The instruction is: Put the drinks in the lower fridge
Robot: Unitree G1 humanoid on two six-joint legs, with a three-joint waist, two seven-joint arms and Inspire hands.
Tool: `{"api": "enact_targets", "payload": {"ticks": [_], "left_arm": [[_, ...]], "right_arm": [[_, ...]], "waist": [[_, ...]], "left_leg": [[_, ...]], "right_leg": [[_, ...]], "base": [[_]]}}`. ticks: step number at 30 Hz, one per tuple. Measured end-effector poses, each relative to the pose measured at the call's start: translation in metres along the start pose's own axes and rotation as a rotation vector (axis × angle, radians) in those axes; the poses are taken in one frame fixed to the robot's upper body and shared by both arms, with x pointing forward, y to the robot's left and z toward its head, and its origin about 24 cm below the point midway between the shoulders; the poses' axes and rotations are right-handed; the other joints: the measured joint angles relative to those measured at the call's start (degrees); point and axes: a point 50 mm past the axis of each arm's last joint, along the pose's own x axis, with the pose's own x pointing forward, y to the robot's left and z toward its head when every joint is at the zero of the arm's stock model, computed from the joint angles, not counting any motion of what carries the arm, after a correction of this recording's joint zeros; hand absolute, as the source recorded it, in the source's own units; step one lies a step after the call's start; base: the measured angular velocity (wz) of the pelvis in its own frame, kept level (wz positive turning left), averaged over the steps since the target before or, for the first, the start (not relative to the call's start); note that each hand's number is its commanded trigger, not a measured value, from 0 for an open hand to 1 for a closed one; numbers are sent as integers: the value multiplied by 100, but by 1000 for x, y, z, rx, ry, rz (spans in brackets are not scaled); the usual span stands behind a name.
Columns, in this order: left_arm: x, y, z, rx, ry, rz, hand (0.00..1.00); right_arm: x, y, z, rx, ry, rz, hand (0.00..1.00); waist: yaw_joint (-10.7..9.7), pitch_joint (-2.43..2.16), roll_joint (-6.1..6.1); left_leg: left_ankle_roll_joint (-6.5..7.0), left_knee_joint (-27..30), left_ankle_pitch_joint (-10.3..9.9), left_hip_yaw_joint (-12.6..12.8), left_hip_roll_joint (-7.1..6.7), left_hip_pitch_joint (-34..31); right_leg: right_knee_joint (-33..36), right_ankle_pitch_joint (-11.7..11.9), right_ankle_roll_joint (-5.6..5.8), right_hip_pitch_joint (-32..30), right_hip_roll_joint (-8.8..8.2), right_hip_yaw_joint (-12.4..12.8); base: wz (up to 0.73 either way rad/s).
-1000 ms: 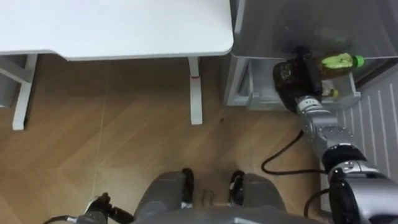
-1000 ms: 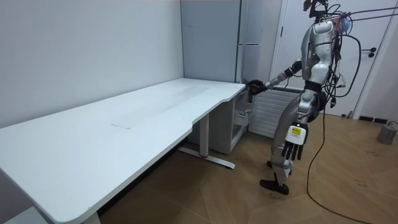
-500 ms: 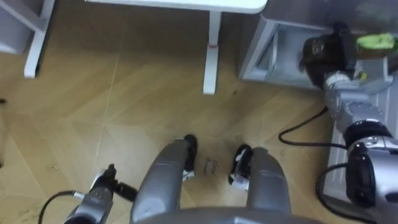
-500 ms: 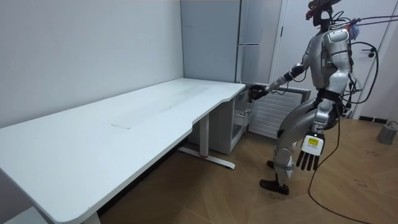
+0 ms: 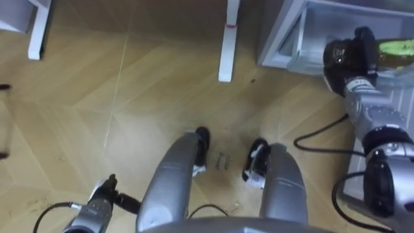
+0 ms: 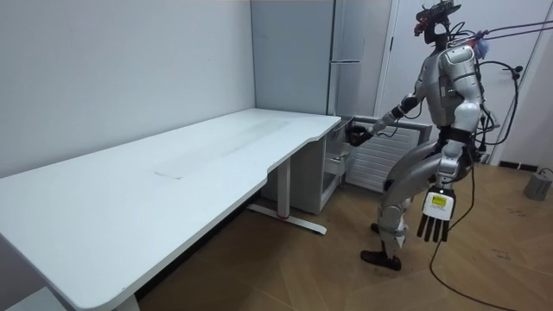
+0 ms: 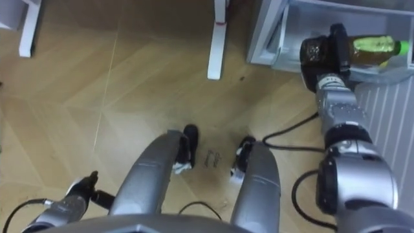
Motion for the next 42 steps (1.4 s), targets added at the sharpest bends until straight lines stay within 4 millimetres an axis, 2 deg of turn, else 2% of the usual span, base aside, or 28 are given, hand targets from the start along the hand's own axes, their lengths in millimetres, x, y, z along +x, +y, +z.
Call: {"api": "enact_targets", "payload": {"ticks": [4,9,11,14,20,25,31,35,40,41,42], "left_arm": [[0,0,1,-2,-10,1,0],[-1,-1,-4,-5,-5,-1,0],[-1,0,-4,-4,-13,7,0],[-1,1,-4,-32,-21,9,0],[-2,4,-3,-66,-29,27,0],[-2,11,0,-75,-50,44,0],[-2,12,3,-76,-59,57,0],[-2,11,1,-78,-47,50,0],[-1,10,-3,-104,-22,29,0],[-1,9,-3,-99,-19,25,0],[-1,9,-3,-97,-18,23,0]], "right_arm": [[-7,-6,4,-13,-20,18,100],[-22,-31,3,-64,-9,8,100],[-25,-40,-2,-75,4,-14,100],[-25,-43,-7,-89,17,-23,100],[-24,-43,-7,-113,22,-30,100],[-17,-26,-7,-150,36,7,100],[-4,4,-1,-166,20,24,100],[0,23,0,-165,12,61,100],[2,31,-3,-161,21,79,100],[2,33,-4,-158,27,83,69],[2,33,-4,-158,29,84,8]], "waist": [[-10,-24,37],[-76,-31,47],[-160,-35,50],[-254,-38,56],[-286,-36,48],[-324,-28,8],[-291,7,-74],[-272,5,-70],[-251,13,-44],[-245,18,-35],[-243,19,-33]], "left_leg": [[76,171,-47,39,20,22],[58,518,-366,-6,97,4],[45,644,-500,-4,113,-40],[58,811,-613,32,153,-75],[8,997,-786,38,171,-91],[3,1069,-809,57,156,-210],[-28,1215,-855,37,197,-323],[-4,1303,-886,-5,202,-436],[46,1336,-916,10,171,-482],[61,1339,-924,26,167,-483],[68,1339,-928,33,162,-483]], "right_leg": [[89,10,-90,66,54,-8],[343,-257,-74,114,127,-8],[476,-370,-119,59,122,2],[645,-483,-170,10,114,12],[881,-718,-209,-22,68,-2],[1042,-817,-252,-165,-3,3],[1142,-897,-230,-223,37,-6],[1164,-894,-234,-268,10,-86],[1187,-913,-204,-268,-88,-146],[1190,-919,-193,-268,-102,-147],[1194,-923,-184,-270,-111,-147]], "base": [[0],[-3],[0],[-3],[1],[6],[5],[4],[6],[4],[4]]}}
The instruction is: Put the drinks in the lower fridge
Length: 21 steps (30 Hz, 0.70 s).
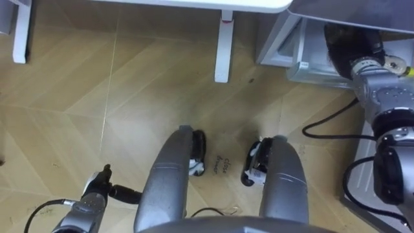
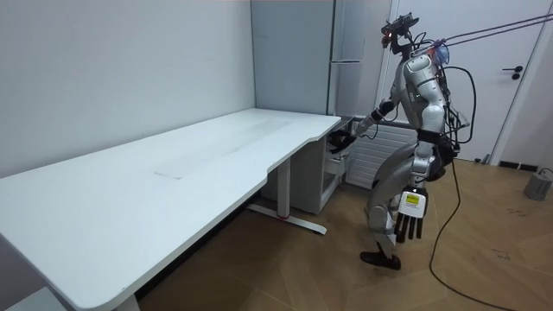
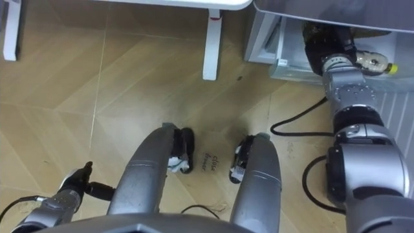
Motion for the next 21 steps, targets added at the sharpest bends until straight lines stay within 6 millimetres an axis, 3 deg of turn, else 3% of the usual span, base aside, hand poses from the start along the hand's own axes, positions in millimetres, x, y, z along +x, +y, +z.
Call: {"api": "enact_targets", "payload": {"ticks": [5,14,21], "left_arm": [[0,-2,1,7,-4,-5,0],[0,-1,4,1,-24,4,0],[1,-2,4,-26,-13,11,0]], "right_arm": [[0,-1,2,-5,-4,-10,0],[0,-5,2,-18,1,-37,0],[-2,-15,16,-26,-34,-94,0]], "waist": [[19,11,-17],[16,11,-9],[3,36,23]], "left_leg": [[52,-515,155,185,61,223],[85,-839,182,215,112,385],[83,-1068,185,301,158,691]], "right_leg": [[-470,231,11,121,5,16],[-950,404,98,309,125,10],[-1170,472,103,554,198,53]], "base": [[-10],[-7],[-7]]}}
